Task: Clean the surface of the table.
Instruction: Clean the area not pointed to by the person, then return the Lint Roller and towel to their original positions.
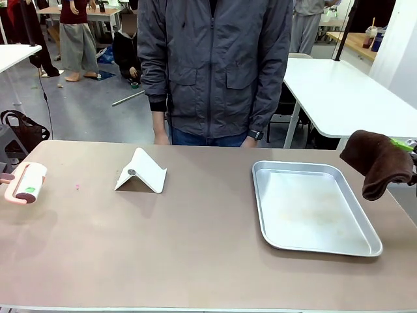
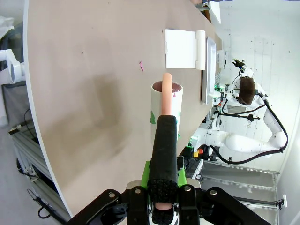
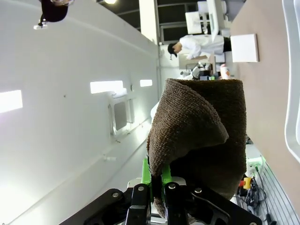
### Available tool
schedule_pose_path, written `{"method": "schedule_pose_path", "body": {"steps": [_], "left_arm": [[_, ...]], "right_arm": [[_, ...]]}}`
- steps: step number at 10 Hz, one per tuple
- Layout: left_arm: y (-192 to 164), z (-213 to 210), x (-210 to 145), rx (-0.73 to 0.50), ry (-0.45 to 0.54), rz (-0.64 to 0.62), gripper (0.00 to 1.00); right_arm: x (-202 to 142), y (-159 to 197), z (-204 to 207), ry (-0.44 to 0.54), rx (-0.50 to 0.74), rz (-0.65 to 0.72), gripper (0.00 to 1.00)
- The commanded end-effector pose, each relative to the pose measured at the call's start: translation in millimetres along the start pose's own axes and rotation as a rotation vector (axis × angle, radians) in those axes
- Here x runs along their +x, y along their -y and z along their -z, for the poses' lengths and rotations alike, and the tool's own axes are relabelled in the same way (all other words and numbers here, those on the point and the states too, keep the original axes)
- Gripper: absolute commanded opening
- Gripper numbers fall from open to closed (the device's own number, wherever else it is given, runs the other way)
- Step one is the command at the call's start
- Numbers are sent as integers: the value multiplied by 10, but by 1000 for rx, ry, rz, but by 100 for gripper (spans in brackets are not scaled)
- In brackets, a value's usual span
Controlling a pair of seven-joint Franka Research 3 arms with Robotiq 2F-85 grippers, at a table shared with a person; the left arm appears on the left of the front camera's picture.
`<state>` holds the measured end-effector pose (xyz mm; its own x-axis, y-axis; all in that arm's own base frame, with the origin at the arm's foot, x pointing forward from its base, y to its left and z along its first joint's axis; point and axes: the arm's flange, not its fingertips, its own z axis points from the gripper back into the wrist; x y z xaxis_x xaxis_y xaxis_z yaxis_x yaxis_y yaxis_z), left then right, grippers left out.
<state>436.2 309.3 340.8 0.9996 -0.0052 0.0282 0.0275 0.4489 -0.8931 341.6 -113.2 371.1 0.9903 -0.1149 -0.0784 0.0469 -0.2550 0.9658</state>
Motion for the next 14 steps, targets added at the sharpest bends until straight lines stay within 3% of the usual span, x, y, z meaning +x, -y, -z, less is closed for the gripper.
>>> {"method": "schedule_pose_path", "body": {"steps": [1, 11, 12, 14], "left_arm": [[21, 4, -9, -2, 2, 7, 22], [0, 0, 0, 0, 0, 0, 22], [95, 56, -12, 19, -20, 41, 22], [317, 210, 95, 98, -3, 81, 22]], "right_arm": [[-9, -34, 20, -12, 16, -1, 9], [0, 0, 0, 0, 0, 0, 9], [36, 12, 119, 55, -54, -39, 9], [110, 40, 440, 28, -85, -101, 9]]}}
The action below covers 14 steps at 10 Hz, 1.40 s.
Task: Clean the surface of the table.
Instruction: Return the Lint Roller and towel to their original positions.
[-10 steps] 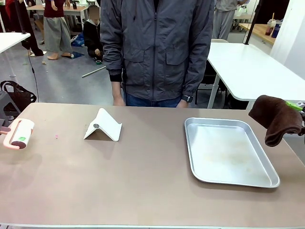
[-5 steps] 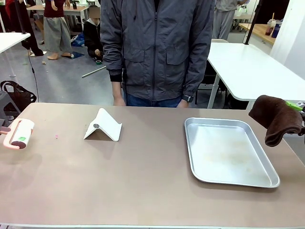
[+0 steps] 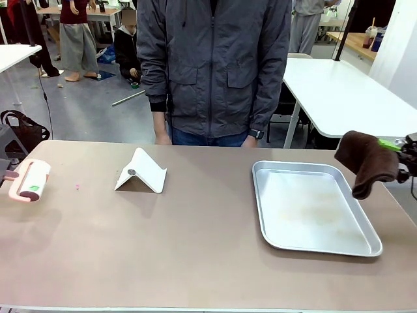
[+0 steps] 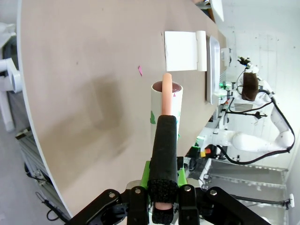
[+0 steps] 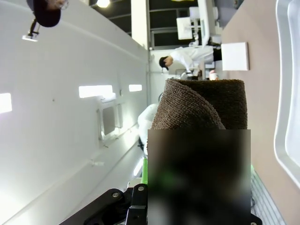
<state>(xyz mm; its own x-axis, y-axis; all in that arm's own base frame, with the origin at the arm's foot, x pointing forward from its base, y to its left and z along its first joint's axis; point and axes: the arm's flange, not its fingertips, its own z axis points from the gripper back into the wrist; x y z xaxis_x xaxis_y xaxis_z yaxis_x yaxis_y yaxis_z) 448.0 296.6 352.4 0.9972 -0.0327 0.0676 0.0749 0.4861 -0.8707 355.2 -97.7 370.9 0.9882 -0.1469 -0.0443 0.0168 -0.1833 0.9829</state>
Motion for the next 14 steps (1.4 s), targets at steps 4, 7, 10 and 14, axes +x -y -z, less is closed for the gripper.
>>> {"method": "schedule_pose_path", "body": {"steps": [4, 7, 10, 14], "left_arm": [[852, 822, 384, 119, -80, 122, 22], [1518, 1257, 633, 75, -34, 167, 22], [1911, 1376, 736, 15, 44, 31, 22], [2071, 1892, 783, 38, 10, -33, 22]], "right_arm": [[39, -22, 1267, -110, -82, -113, 9], [216, 259, 2129, -87, -123, -171, 9], [413, 843, 2728, -118, -154, -95, 9], [415, 1166, 3016, -51, -183, -92, 9]]}}
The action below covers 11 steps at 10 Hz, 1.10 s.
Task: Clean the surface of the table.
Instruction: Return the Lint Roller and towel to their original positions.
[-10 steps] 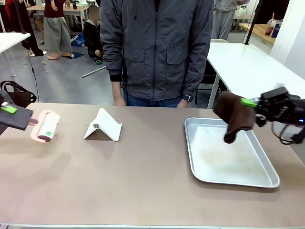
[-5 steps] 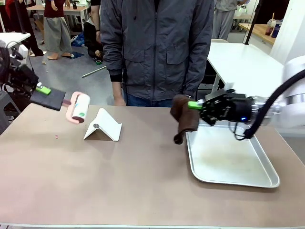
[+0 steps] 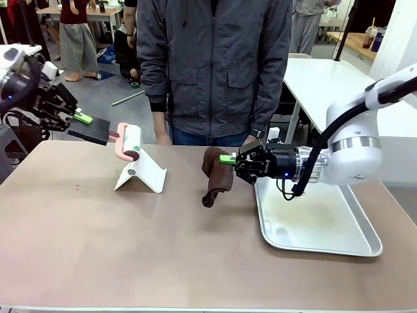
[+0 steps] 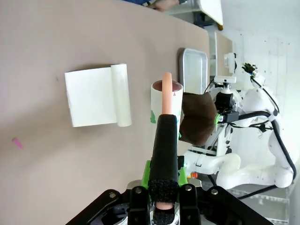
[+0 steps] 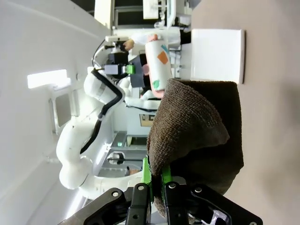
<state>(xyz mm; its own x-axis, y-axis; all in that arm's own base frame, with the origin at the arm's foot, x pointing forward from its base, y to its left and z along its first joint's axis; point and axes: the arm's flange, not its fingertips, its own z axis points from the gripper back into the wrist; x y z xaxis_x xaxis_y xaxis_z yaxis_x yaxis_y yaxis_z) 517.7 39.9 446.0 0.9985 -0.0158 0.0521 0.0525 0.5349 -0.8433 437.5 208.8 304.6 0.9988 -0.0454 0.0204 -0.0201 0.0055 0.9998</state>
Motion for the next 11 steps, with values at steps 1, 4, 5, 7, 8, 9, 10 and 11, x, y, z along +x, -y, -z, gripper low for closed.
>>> {"method": "schedule_pose_path", "body": {"steps": [1, 4, 5, 7, 8, 9, 10, 11], "left_arm": [[-36, -182, -4, -5, 12, 13, 22], [-27, -29, 2, 3, 4, -2, 22], [75, 50, 52, 46, -5, 40, 22], [318, 216, 149, 144, -28, 62, 22], [402, 281, 197, 200, -35, 53, 22], [471, 366, 262, 249, -39, 16, 22], [507, 487, 287, 290, -46, 1, 22], [535, 625, 298, 311, -74, 0, 22]], "right_arm": [[50, -130, -161, 83, 41, 22, 9], [47, -3, -77, 29, 4, 6, 9], [20, -32, -72, 44, -60, -12, 9], [51, 32, -16, 92, -106, -20, 9], [62, 70, 1, 112, -135, -26, 9], [69, 83, 16, 126, -158, -30, 9], [62, 76, 56, 164, -177, -72, 9], [81, 101, 139, 153, -205, -86, 9]]}}
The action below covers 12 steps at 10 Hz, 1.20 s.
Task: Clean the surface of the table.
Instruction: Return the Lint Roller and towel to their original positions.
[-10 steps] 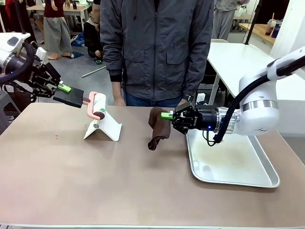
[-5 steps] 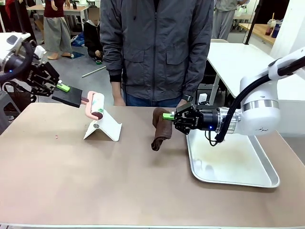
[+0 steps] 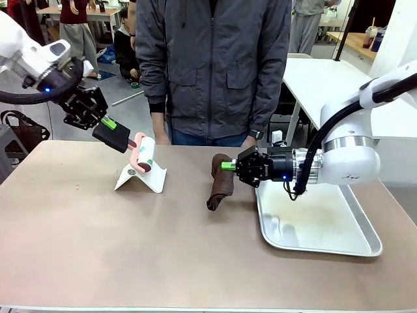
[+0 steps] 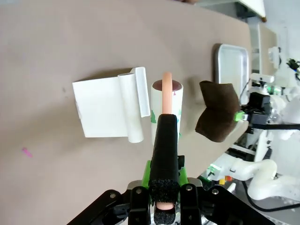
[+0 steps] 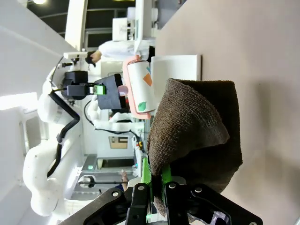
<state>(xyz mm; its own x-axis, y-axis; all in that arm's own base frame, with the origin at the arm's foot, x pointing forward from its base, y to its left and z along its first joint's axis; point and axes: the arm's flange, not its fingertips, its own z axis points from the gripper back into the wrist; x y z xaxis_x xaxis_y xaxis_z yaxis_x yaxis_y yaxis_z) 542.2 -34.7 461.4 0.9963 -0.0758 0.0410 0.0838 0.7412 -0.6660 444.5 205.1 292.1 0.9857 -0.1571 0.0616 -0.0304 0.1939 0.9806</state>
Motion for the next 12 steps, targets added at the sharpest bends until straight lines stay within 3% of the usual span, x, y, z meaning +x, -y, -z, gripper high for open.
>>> {"method": "schedule_pose_path", "body": {"steps": [1, 7, 12], "left_arm": [[85, 158, 63, 57, -46, -30, 22], [296, 485, 150, 117, -97, 11, 22], [378, 694, 321, 178, -68, 11, 22]], "right_arm": [[16, -26, 227, 56, -54, -61, 9], [43, 113, 350, 33, -68, -115, 9], [78, 58, 299, -10, -128, -180, 9]]}}
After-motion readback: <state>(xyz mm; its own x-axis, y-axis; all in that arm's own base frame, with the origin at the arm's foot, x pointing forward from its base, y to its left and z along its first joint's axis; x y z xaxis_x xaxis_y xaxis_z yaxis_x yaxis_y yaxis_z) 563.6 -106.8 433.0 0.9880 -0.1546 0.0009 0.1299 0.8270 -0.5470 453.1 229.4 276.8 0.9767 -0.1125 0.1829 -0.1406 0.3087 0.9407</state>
